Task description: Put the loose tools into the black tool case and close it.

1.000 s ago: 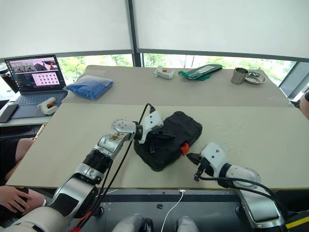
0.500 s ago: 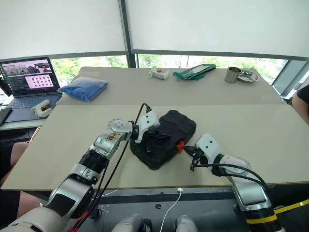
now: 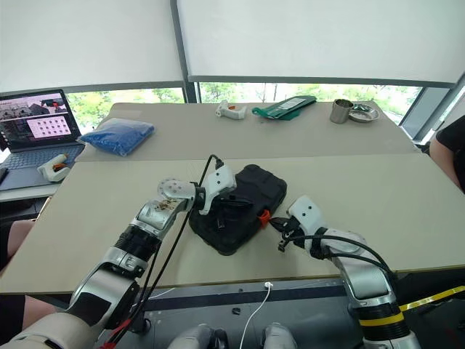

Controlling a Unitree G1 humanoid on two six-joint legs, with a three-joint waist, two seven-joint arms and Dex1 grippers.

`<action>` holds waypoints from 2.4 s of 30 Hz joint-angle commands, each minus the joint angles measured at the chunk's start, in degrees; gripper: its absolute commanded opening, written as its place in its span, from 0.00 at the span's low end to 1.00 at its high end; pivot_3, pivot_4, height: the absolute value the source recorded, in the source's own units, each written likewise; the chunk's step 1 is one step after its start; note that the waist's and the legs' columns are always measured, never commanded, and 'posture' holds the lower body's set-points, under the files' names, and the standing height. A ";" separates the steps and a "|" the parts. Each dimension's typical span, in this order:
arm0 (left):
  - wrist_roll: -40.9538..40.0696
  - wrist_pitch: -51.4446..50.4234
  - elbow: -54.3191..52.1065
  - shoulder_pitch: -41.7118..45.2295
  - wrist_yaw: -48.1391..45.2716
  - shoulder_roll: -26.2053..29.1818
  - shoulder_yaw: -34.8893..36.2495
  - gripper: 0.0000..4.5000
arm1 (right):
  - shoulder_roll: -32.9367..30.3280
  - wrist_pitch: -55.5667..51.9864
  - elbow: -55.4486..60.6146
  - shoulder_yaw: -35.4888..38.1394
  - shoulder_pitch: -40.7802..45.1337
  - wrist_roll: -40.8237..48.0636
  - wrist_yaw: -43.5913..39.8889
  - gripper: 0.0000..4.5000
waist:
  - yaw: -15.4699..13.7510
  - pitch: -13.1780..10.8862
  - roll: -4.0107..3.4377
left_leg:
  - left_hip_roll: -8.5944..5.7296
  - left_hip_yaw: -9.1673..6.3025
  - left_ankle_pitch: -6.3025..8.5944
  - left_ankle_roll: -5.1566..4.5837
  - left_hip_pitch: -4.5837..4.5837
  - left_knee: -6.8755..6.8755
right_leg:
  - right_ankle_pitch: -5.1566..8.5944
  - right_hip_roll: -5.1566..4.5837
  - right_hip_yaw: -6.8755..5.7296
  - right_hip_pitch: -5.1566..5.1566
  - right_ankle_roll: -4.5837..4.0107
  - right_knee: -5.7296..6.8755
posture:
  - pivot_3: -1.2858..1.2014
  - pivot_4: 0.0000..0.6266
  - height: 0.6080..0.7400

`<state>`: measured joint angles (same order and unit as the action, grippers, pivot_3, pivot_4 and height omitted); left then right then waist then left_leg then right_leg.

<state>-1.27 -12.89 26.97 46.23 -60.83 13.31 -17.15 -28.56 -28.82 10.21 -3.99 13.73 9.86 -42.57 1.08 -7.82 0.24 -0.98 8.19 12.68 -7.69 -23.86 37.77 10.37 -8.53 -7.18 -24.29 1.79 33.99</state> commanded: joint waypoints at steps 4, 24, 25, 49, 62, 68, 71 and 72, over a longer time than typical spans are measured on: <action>2.51 -3.17 3.89 -3.56 -0.20 -0.20 -3.87 0.02 | 2.76 -2.42 0.56 -2.96 3.98 2.02 -1.14 0.00 | 0.07 0.00 0.00 | 0.04 0.00 0.05 0.08 0.07 -0.01 | 0.00 0.00 -0.01 -0.04 0.00 0.00 | 0.52 0.24 1.00; 2.61 -4.01 2.71 -4.43 -0.17 0.59 -3.79 0.02 | -3.79 -6.92 5.02 -2.95 1.31 2.48 -4.79 0.00 | -0.78 -0.02 -0.01 | -0.07 0.01 0.15 0.17 -0.20 -0.09 | -0.01 -0.10 -0.01 -0.46 0.01 -0.02 | 0.52 0.24 1.00; 2.59 -4.09 2.59 -4.49 -0.15 0.62 -3.78 0.02 | -4.59 -6.80 5.43 -2.60 0.64 2.63 -5.07 0.00 | -0.94 -0.01 -0.01 | -0.08 0.01 0.20 0.19 -0.20 -0.09 | -0.01 -0.11 -0.02 -0.46 0.01 -0.02 | 0.52 0.24 1.00; 2.47 -4.80 1.33 -5.03 -0.42 1.46 -3.91 0.02 | -8.78 -7.89 6.54 1.64 0.45 5.07 -4.21 0.00 | -1.80 -0.03 0.01 | -0.08 0.00 0.37 0.16 -0.24 -0.08 | -0.04 -0.13 -0.14 -0.44 0.05 -0.20 | 0.52 0.24 1.00; 2.69 -5.39 1.33 -5.05 -0.91 1.71 -4.44 0.02 | -5.45 -6.28 4.06 -1.21 3.14 4.88 -3.01 0.00 | -1.63 -0.03 0.02 | -0.05 0.00 0.38 0.15 -0.25 -0.08 | -0.04 -0.12 -0.19 -0.43 0.06 -0.24 | 0.52 0.24 1.00; 2.77 -6.05 0.78 -5.60 -1.29 2.16 -4.67 0.02 | -6.61 -6.85 5.10 -0.98 3.33 5.02 -3.40 0.00 | -1.62 -0.03 0.02 | -0.04 -0.01 0.38 0.15 -0.25 -0.08 | -0.06 -0.13 -0.20 -0.44 0.09 -0.24 | 0.52 0.24 1.00; 2.64 -6.31 0.60 -5.64 -1.27 2.22 -4.66 0.02 | -7.86 -8.06 6.73 -0.12 2.85 5.96 -4.06 0.00 | -1.65 -0.03 0.02 | -0.05 0.00 0.39 0.16 -0.26 -0.08 | -0.07 -0.13 -0.20 -0.45 0.10 -0.24 | 0.52 0.24 1.00; 2.63 -6.32 0.58 -5.67 -1.27 2.23 -4.66 0.02 | -8.18 -8.11 6.92 0.06 2.60 6.09 -4.18 0.00 | -1.64 -0.03 0.02 | -0.05 0.00 0.39 0.16 -0.26 -0.08 | -0.07 -0.13 -0.20 -0.46 0.11 -0.24 | 0.52 0.24 1.00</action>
<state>-1.66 -15.08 22.83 45.00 -61.39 13.87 -17.65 -35.96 -37.01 13.54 -6.00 15.22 14.47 -46.20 -0.57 -7.86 0.26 -1.03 8.18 13.06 -7.52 -24.13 37.69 10.30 -8.66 -7.39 -24.74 1.90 33.75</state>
